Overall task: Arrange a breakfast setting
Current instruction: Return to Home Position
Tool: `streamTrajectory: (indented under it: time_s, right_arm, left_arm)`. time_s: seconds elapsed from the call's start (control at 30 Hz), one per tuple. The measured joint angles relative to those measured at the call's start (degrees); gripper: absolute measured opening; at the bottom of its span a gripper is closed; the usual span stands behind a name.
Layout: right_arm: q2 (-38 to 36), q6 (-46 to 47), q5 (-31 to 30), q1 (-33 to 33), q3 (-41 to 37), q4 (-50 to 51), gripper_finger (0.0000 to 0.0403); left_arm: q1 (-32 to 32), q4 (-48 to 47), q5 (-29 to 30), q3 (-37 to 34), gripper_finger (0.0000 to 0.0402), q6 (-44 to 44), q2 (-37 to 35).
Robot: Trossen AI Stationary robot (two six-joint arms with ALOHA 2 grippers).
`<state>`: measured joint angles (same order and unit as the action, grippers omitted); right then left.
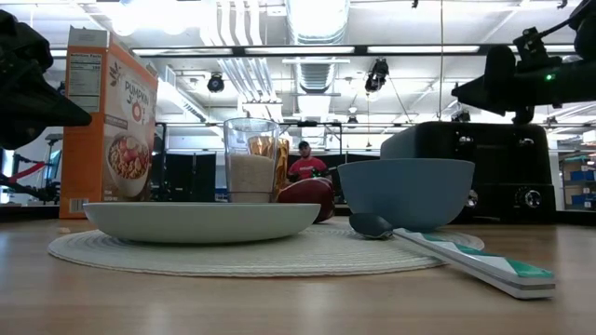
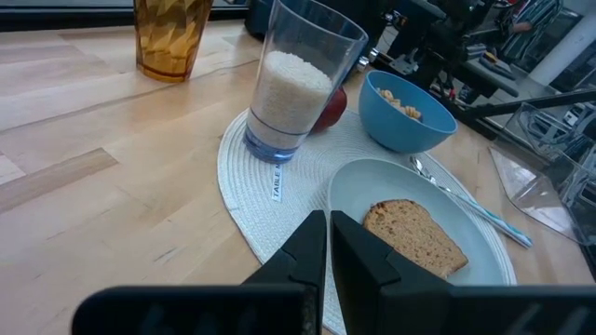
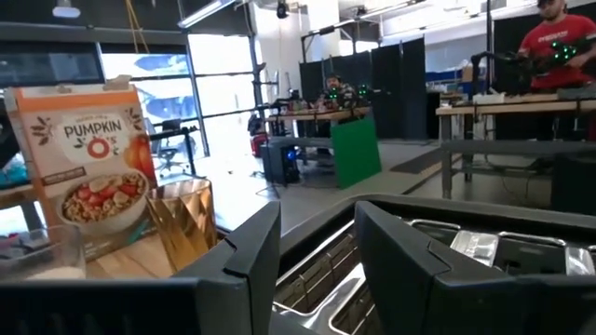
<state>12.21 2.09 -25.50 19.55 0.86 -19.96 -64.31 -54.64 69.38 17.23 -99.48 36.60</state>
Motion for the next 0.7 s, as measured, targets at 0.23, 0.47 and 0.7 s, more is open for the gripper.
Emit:
streamTrajectory:
  time_s: [0.23,0.47,0.7]
  right_arm:
    - [0.0,0.8,0.26,0.0,0.0,-0.07,0.013]
    - [-0.02,0.86,0.39,0.0,0.0,-0.11,0.013]
    - [-0.04,0.89,0.39,0.0,0.02,-0.08,0.013]
  left_arm:
    - [0.02,0.03,0.0,0.0,0.0002,0.0,0.0]
    - [0.02,0.07,0.0,0.0,0.0002,0.0,0.0]
    - [0.01,0.19,0.0,0.0,0.0002,-0.01,0.0]
